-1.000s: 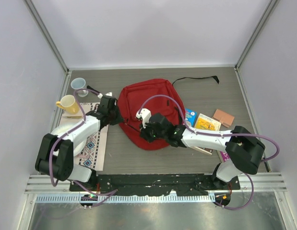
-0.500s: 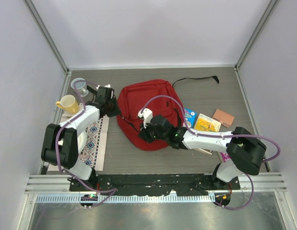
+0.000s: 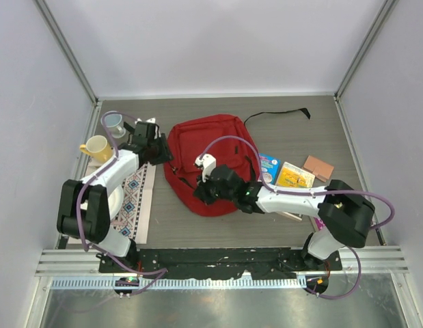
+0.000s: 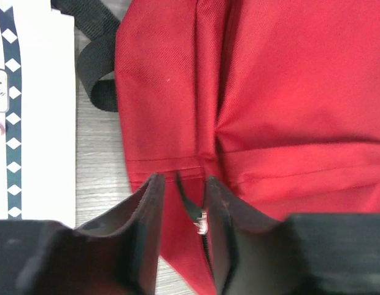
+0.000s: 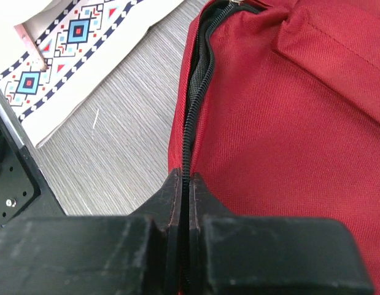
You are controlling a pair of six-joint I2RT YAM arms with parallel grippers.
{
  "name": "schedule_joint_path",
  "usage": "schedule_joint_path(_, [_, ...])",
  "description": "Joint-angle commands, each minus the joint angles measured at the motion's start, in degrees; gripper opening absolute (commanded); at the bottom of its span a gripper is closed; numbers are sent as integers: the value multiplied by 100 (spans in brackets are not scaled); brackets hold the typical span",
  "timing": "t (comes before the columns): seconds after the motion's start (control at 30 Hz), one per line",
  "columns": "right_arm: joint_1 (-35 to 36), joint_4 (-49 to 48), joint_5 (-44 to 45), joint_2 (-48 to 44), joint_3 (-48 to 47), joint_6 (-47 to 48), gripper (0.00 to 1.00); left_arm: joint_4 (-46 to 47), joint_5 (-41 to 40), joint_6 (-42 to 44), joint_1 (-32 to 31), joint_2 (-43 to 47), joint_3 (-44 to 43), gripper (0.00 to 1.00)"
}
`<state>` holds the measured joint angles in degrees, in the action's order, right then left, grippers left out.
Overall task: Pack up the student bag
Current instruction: Unzip the student bag at the center of the board, then move the book to the center of the board.
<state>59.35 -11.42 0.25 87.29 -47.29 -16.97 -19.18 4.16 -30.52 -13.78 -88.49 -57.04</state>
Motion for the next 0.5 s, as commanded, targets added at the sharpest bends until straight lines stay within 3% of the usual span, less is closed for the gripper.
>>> schedule_joint_path(0.0, [77,-212,-235,419,-728,-298,7,170,339,187,112,499,-580,49])
schedule_joint_path(0.07, [85,-203,-490,578,-1000,-456,14,82,436,222,112,674,-790,65])
schedule_joint_path(0.2, [59,-54,-465,623,-1177,-474,38,-77,524,222,112,1026,-827,81])
schedule_joint_path(0.27, [33,166,-150,352,-1151,-369,58,-112,559,196,112,1175,-705,89])
schedule_joint_path(0.37, [-125,499,647,-228,-1020,-289,71,-78,656,73,112,1474,-424,96])
schedule_joint_path(0.47, [-459,956,1404,-807,-853,-403,74,89,770,-146,104,1747,-125,100])
